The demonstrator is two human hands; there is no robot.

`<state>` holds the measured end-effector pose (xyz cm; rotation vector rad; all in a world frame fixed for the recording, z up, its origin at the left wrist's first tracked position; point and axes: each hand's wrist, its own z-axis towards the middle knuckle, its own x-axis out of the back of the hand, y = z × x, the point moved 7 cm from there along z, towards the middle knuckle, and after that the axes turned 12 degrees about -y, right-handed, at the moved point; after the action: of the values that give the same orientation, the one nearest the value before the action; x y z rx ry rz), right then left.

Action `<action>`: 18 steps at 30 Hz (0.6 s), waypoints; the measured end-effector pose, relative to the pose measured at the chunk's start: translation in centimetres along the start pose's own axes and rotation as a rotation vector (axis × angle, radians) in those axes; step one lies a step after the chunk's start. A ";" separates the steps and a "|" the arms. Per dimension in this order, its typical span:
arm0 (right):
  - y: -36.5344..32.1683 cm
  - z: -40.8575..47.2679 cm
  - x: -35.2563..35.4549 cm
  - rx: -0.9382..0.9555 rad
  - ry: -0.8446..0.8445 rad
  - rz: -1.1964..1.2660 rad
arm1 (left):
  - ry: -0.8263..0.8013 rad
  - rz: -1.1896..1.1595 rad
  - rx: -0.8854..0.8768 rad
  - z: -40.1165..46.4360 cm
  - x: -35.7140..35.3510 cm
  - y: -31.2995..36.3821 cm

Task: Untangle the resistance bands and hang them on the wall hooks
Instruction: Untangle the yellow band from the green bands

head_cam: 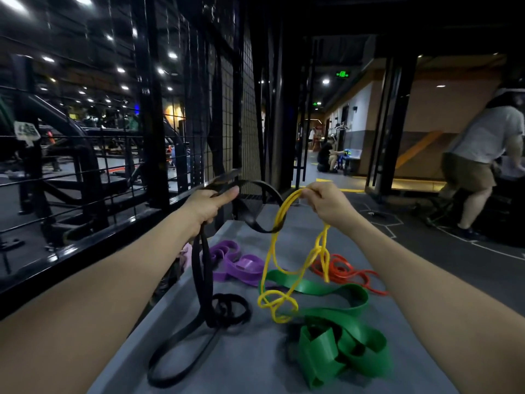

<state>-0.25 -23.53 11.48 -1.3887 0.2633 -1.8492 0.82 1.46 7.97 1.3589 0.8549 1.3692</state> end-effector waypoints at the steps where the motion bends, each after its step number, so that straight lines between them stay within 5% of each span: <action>1: -0.1 -0.1 0.1 0.005 0.008 0.007 | 0.018 0.004 -0.008 -0.1 0.2 0.0; 6: -1.4 0.0 0.5 0.028 0.021 -0.002 | 0.120 -0.025 -0.094 -0.6 1.7 1.5; 11: -1.5 -0.2 0.4 0.033 -0.079 -0.290 | 0.269 -0.038 -0.107 -1.4 3.3 2.3; 18: 3.1 -1.6 0.1 -0.182 -0.098 -0.583 | 0.387 -0.033 -0.035 -2.1 3.8 0.7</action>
<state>-0.28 -26.10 9.11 -1.8142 -0.0349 -2.2538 -0.93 5.20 9.42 1.0623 1.0948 1.6420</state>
